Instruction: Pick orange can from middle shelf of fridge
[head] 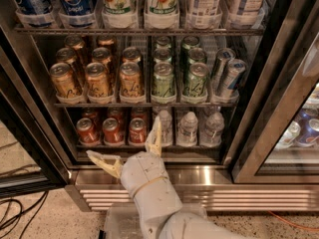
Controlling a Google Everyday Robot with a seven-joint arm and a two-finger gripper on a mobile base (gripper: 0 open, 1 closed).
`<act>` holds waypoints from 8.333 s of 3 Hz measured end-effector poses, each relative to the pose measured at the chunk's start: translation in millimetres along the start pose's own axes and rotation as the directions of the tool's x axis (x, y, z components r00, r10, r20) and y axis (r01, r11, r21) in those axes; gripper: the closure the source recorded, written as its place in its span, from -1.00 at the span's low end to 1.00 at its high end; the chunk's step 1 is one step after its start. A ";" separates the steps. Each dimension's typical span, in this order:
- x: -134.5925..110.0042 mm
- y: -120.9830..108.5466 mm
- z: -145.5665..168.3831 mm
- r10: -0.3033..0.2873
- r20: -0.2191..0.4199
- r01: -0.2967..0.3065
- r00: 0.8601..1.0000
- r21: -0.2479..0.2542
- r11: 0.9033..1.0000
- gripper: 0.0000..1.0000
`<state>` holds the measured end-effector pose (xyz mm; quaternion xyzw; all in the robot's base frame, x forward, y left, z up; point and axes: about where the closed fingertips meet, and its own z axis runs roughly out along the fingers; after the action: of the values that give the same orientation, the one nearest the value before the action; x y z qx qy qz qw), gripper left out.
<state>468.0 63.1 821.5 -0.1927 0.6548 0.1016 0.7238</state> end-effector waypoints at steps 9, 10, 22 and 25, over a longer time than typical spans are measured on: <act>13.8 -47.6 115.3 -0.002 0.079 -0.009 0.997 0.136 0.991 -0.70; 17.5 -52.4 123.2 -0.001 0.075 -0.010 0.997 0.151 0.989 -0.64; -47.0 -92.7 165.5 -0.004 0.256 -0.020 0.967 0.091 0.996 1.00; -81.9 -74.0 104.4 0.020 0.197 0.011 0.980 -0.153 0.988 1.00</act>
Offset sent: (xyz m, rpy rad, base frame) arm 0.0511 -0.0121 -0.0122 -0.0070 -0.0425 -0.1358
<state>582.5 47.7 920.3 -0.2351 0.5701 0.1717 0.7683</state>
